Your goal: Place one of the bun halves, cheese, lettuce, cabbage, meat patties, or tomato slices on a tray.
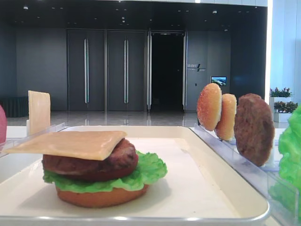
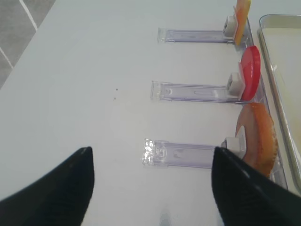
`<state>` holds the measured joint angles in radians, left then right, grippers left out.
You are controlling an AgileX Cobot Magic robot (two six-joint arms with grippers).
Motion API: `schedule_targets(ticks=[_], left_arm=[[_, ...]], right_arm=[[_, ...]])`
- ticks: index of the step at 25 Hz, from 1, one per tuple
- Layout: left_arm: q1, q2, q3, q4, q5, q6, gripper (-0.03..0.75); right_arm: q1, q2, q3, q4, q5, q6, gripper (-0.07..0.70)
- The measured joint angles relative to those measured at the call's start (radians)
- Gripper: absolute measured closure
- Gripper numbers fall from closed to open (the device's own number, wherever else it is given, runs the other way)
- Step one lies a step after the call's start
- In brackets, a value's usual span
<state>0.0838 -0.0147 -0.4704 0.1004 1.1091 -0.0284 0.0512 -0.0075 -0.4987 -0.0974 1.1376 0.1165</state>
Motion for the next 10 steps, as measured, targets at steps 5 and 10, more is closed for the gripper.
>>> schedule_targets(ticks=[5,10], left_arm=[[0.000,0.000,0.000,0.000,0.000,0.000,0.125],[0.000,0.000,0.000,0.000,0.000,0.000,0.125]], right_arm=[[0.000,0.000,0.000,0.000,0.000,0.000,0.164],[0.000,0.000,0.000,0.000,0.000,0.000,0.164]])
